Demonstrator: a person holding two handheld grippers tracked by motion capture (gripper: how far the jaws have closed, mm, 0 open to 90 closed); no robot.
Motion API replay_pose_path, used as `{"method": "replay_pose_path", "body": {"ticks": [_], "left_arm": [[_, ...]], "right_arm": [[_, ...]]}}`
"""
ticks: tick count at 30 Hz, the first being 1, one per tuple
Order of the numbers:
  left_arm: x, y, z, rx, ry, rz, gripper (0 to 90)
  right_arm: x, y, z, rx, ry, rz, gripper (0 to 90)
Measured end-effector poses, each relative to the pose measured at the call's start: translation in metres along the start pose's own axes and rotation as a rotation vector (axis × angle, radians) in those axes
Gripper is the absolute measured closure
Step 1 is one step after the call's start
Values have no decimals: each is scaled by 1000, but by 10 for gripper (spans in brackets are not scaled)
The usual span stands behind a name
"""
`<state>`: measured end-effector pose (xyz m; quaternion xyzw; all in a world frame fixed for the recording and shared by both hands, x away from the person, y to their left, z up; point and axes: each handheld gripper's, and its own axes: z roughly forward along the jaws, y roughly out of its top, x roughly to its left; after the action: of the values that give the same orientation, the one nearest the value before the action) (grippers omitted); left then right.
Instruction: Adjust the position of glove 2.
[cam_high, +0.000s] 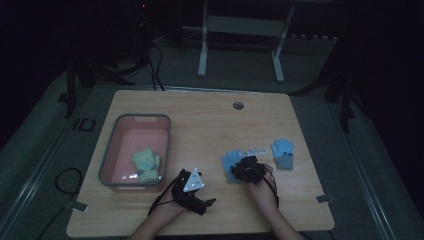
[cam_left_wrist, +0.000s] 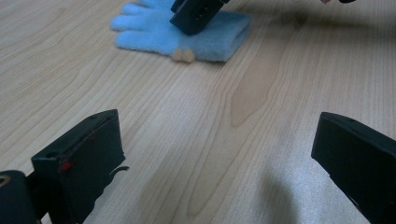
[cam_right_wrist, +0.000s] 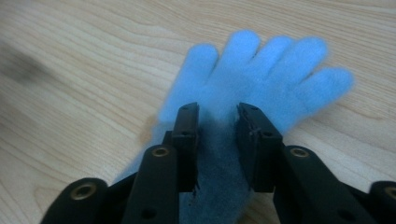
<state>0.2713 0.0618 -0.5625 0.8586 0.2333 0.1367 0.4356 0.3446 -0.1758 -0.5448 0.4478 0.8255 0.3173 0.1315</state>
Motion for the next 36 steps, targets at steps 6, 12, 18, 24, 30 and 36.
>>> {"method": "replay_pose_path", "body": {"ticks": [6, 12, 18, 24, 30, 36], "left_arm": [[-1, 0, 0, 3, 1, 12, 26], [-1, 0, 1, 5, -4, 11, 25], [-1, 0, 1, 4, -5, 6, 26], [-1, 0, 1, 4, -5, 5, 26], [-2, 0, 2, 11, -6, 10, 26], [-3, 0, 2, 14, -5, 16, 26]], "right_arm": [[1, 3, -7, -13, 26, -13, 613], [-10, 9, -22, -43, 51, -30, 551], [-37, 12, -40, -74, 28, -32, 538], [-67, 9, -56, -96, -9, -34, 549], [-96, 5, -68, -124, -20, 13, 585], [-121, 3, -70, -136, -68, 23, 606]]}}
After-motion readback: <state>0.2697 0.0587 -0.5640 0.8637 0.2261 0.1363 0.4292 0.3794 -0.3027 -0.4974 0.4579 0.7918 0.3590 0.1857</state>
